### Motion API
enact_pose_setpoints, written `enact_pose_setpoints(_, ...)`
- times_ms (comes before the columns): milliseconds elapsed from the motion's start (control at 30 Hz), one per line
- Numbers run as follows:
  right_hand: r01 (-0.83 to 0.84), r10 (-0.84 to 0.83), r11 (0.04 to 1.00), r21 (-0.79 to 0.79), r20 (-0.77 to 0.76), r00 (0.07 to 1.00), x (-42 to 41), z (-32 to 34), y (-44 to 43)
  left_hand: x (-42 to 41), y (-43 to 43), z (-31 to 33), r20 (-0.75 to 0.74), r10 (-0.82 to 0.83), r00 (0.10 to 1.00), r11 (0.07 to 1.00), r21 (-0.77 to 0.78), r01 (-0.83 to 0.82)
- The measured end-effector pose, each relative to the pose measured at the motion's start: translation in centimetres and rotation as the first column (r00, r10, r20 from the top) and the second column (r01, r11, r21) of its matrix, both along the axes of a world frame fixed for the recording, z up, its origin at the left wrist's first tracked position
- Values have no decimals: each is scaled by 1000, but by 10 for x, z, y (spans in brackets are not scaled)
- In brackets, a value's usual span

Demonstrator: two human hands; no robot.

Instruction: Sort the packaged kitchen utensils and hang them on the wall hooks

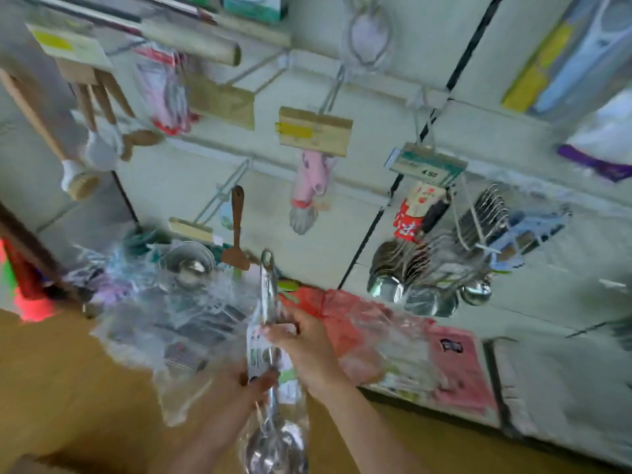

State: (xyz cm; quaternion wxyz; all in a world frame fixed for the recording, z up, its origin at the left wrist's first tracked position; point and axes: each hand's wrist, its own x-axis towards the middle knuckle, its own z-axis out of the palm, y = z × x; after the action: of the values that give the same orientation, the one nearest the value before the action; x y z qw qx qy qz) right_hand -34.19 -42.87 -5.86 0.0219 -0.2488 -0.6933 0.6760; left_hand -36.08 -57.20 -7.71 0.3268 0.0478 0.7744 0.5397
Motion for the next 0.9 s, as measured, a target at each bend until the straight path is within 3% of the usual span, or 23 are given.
enact_pose_setpoints(200, 152, -147, 987, 54, -88, 985, 18, 53, 52, -13, 53, 36, -35, -214, 976, 975, 56, 215)
enact_pose_setpoints(333, 240, -235, 970, 46, -102, 967, 36, 76, 66, -4, 75, 54, -50, -267, 962, 960, 69, 270)
enact_pose_setpoints(600, 309, -305, 950, 41, -91, 948, 81, 71, 101, 27, 115, 57, -37, -385, 922, 920, 66, 387)
enact_pose_setpoints(900, 453, -452, 892, -12, -87, 888, 173, 63, 194, 99, 216, 43, 15, -501, 865, 863, 86, 498)
